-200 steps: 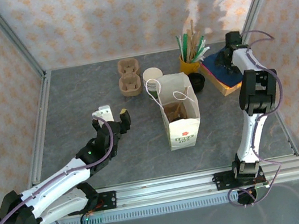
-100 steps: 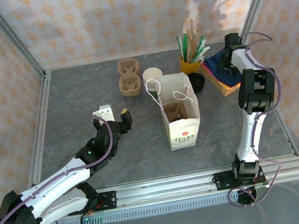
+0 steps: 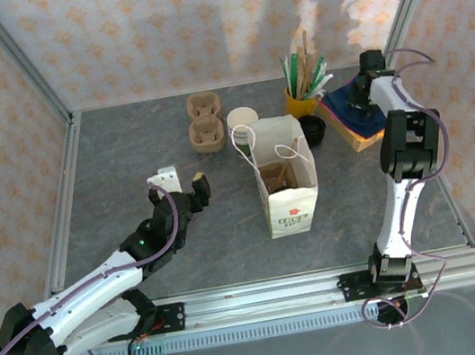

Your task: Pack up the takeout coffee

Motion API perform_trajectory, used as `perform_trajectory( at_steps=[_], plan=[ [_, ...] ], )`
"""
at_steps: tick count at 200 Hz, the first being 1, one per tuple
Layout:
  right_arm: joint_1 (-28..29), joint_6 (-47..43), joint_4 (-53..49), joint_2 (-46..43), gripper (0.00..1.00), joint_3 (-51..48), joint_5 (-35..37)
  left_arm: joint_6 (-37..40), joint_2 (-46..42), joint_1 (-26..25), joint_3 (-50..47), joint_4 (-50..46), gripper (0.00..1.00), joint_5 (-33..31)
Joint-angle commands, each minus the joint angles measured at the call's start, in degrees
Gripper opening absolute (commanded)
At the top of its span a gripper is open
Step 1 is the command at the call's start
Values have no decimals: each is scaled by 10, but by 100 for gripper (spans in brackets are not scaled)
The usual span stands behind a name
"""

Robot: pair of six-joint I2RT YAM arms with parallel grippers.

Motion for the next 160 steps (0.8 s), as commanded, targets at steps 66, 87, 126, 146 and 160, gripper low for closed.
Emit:
perform_trajectory(
  at_steps=[66,87,126,146,160],
  plan=[
    [-5,1,11,-77,12,-23,-41,-17,-20,7,-20,-10,88,-7],
    [-6,2,11,-94,4,-29,-45,-18,-24,6,-21,-11,88,-7],
    [-6,3,13,-156,0,-45,-62,-17,-24,7,-18,-11,88,-6],
    [-6,7,32,-209,0,-73,-67,-18,-24,6,-12,-18,88,-6],
    [-6,12,47,-249,0,-92,-75,-19,-25,7,-7,-22,88,-5]
  ],
)
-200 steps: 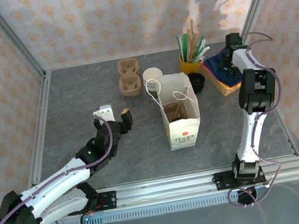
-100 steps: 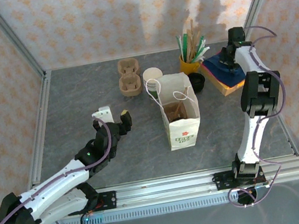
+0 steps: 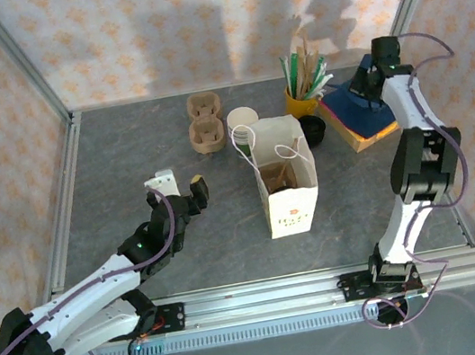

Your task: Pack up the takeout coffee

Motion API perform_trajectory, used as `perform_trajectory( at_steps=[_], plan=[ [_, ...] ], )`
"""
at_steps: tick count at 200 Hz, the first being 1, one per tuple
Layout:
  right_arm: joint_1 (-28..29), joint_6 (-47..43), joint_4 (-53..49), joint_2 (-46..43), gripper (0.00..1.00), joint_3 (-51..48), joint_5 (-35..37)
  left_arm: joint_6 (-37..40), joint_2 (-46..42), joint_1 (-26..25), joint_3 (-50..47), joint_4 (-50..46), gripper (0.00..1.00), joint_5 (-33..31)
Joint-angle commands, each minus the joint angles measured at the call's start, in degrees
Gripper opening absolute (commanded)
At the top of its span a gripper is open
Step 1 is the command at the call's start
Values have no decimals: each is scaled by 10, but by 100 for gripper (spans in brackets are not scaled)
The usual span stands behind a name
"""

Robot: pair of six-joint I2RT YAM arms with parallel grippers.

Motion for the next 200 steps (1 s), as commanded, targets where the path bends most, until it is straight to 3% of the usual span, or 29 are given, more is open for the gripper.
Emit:
perform_trajectory(
  at_steps=[1,44,98,143,168,200],
  plan=[
    [-3,9,35,-82,0,-23,-13,-6,-8,6,7,-17,88,-4],
    [-3,24,77,-197,0,-77,-53,-7,-11,6,26,-25,88,-1],
    [-4,58,111,-314,0,-89,-200,-9,-6,6,48,-38,88,2],
    [0,168,204,-393,0,-132,-366,-4,-10,6,58,-50,88,-11],
    [25,199,163,-386,0,-104,-445,-2,-11,6,48,-41,89,-10],
    [78,215,111,-396,0,-78,-470,3,4,6,52,-41,89,-7]
  ],
)
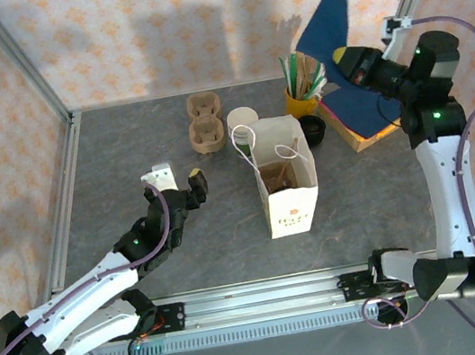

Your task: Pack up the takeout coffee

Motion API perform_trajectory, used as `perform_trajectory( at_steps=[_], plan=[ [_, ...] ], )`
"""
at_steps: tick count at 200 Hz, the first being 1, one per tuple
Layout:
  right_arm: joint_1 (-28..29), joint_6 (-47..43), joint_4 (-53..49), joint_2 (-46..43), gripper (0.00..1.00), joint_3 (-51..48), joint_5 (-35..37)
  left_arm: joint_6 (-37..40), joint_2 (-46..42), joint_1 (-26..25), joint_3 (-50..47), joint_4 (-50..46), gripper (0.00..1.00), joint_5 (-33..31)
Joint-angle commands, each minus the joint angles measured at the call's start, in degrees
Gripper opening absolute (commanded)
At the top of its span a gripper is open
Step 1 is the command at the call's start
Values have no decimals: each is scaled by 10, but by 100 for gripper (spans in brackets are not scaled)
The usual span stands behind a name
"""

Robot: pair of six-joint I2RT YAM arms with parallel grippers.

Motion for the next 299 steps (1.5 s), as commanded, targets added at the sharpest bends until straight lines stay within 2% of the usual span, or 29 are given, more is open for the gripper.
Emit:
perform_trajectory(
  at_steps=[1,31,56,96,125,169,195,223,252,299],
  plan=[
    [28,35,-31,-9,0,30,-65,5,6,3,8,-10,89,-7],
    [68,66,-42,-19,0,17,-79,5,17,3,12,-4,89,-2],
    [113,66,-90,-8,0,12,-77,2,18,3,13,0,89,7],
    [193,29,-160,0,0,-3,-26,1,17,3,10,-3,89,3],
    [233,-11,-237,2,0,7,85,1,17,3,5,-1,89,1],
    [300,-16,-302,14,0,11,256,-3,25,4,-3,5,89,5],
    [341,-8,-306,24,0,3,287,-3,32,3,-4,7,89,6],
    [391,-11,-336,43,0,21,375,-5,39,3,-2,7,89,9],
    [411,-8,-365,56,0,24,456,-7,41,3,-3,6,89,11],
    [426,-6,-383,70,0,9,501,-10,40,3,-10,8,89,10]
  ],
)
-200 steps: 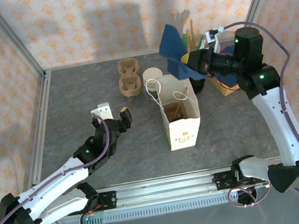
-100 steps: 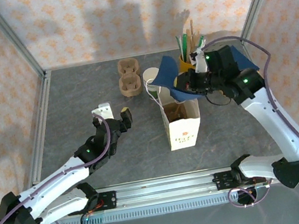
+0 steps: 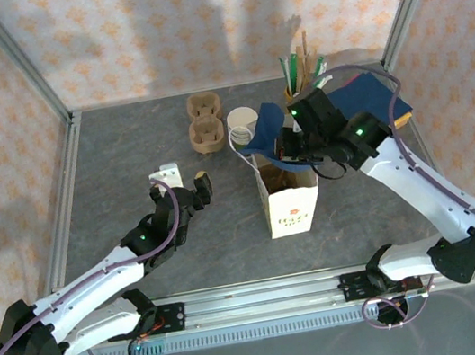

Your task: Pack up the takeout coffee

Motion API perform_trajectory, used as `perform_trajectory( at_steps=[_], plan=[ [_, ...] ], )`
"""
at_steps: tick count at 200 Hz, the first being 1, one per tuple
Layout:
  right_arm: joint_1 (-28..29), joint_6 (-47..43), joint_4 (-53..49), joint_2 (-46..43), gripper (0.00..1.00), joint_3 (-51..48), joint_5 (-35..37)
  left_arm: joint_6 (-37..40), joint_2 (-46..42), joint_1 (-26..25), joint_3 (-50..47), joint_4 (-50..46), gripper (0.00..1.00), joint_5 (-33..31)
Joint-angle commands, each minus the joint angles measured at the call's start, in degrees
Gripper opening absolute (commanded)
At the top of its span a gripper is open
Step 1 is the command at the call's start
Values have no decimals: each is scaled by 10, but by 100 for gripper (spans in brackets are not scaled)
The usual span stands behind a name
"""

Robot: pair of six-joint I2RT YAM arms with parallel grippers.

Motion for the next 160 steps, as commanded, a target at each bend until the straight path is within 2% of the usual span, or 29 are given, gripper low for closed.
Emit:
perform_trajectory(
  at_steps=[1,75,160],
  plan=[
    [9,-3,-28,6,0,2,61,-10,1,3,-10,8,89,0],
    [56,-24,-54,56,0,1,115,-11,8,3,-13,11,89,0],
    [66,-31,-90,107,0,-13,137,-13,19,3,-13,9,89,4]
  ],
)
